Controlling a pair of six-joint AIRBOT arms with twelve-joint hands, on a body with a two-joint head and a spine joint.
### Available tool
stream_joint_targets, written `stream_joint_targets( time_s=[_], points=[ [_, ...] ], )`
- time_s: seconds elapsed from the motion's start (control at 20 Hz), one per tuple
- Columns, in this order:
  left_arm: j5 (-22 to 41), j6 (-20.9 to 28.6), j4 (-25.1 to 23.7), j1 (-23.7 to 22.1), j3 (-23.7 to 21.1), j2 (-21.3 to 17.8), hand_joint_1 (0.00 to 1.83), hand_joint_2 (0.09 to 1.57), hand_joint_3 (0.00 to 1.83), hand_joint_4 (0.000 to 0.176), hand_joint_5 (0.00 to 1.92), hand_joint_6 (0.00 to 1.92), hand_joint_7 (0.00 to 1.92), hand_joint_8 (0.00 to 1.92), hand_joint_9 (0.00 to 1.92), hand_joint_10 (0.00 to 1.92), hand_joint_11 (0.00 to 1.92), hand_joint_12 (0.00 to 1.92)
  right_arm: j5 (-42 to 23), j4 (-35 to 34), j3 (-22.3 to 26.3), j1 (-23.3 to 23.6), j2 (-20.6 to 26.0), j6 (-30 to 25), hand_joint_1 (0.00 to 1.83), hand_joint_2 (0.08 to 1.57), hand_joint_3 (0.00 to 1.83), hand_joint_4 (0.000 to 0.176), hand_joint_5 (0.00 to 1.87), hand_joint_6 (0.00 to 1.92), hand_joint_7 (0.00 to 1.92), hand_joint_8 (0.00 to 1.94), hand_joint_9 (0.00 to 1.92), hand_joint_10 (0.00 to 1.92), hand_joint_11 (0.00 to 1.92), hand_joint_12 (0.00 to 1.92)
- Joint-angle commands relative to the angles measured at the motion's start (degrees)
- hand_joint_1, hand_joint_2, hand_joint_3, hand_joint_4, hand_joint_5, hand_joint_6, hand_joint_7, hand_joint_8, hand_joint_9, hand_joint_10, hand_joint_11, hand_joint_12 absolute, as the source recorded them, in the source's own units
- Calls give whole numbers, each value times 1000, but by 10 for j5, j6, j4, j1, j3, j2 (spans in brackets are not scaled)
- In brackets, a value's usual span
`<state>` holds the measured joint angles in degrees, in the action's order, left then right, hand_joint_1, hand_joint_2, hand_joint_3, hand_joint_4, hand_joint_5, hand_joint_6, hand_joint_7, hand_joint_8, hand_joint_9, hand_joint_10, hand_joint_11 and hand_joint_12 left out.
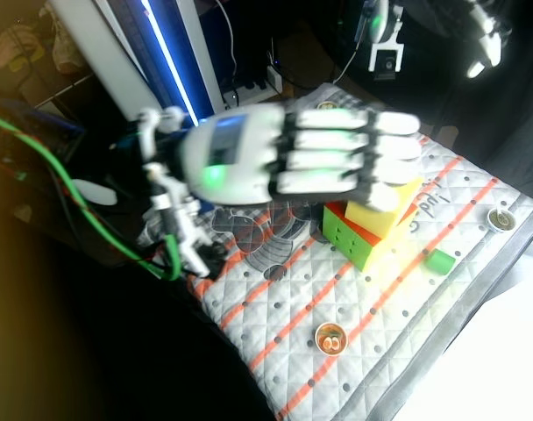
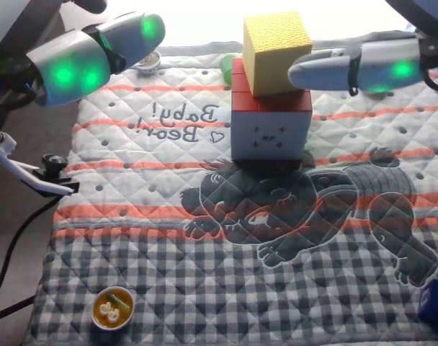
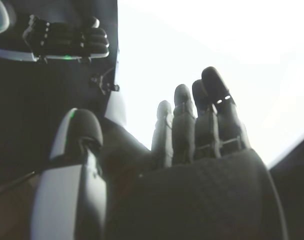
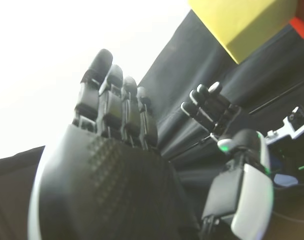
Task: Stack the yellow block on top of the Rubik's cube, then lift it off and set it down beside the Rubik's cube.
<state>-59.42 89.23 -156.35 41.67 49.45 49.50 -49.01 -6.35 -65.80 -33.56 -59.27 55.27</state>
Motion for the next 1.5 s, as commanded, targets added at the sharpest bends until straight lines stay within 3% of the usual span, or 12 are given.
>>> stream_joint_targets(
  time_s=[0.0,0.3,0.35,0.45,0.55,0.6,0.8,1.0,1.05,1.15,1.2,1.45],
  points=[
    [-73,4,-16,-1,-2,1,587,1177,2,28,263,18,341,23,0,901,0,1555,-47,-5,-10,14,-8,-2,460,819,0,0,115,6,81,16,52,42,0,355],
    [-87,7,-7,15,-9,1,585,1182,5,19,280,17,344,34,0,833,0,1493,26,-5,-59,51,-52,-2,469,792,0,0,29,1,0,0,0,0,0,0],
    [-88,8,-6,17,-9,1,548,1178,1,20,273,12,325,27,0,805,0,1419,35,-5,-66,54,-59,-2,445,829,0,0,55,4,161,48,198,65,0,989],
    [-91,9,-5,19,-10,1,588,1181,1,14,283,12,330,28,3,771,0,1319,56,-5,-79,59,-72,-2,410,851,8,0,87,4,146,12,148,49,0,1295],
    [-94,11,-5,21,-11,1,599,1189,3,26,279,10,324,25,0,743,0,1279,72,-5,-91,62,-84,-2,403,871,5,0,122,1,155,3,101,26,0,1005],
    [-95,13,-5,22,-11,1,604,1201,7,14,285,11,345,34,20,745,0,1266,83,-5,-99,64,-91,-2,365,820,0,0,19,5,28,19,6,6,0,170],
    [-99,19,-5,25,-12,2,617,1211,1,21,293,10,330,21,33,688,0,1211,108,-7,-111,64,-103,-2,300,935,12,0,79,2,87,9,51,14,34,30],
    [-108,36,-8,31,-12,1,631,1230,2,13,308,13,338,20,30,748,0,1344,121,-7,-117,64,-108,-2,530,1039,12,0,240,11,205,13,176,22,0,660],
    [-112,42,-9,33,-13,1,619,1252,5,4,296,8,338,19,19,790,0,1365,123,-7,-117,64,-109,-2,714,1081,7,0,466,18,562,272,297,955,0,1821],
    [-114,43,-9,35,-13,0,596,1262,2,0,290,4,343,19,26,789,0,1333,124,-7,-117,64,-109,-2,1103,1180,0,0,821,923,763,346,382,1106,0,1835],
    [-114,43,-8,35,-13,0,593,1263,2,0,291,5,346,20,29,785,0,1330,124,-7,-117,64,-109,-2,1168,1202,0,0,865,1114,749,1150,439,1090,19,1793],
    [-119,48,-4,42,-14,-2,585,1276,1,0,293,5,361,22,84,759,0,1358,121,-9,-113,64,-109,-2,1176,1265,0,0,826,1241,590,1602,310,1613,1,1920]
  ],
)
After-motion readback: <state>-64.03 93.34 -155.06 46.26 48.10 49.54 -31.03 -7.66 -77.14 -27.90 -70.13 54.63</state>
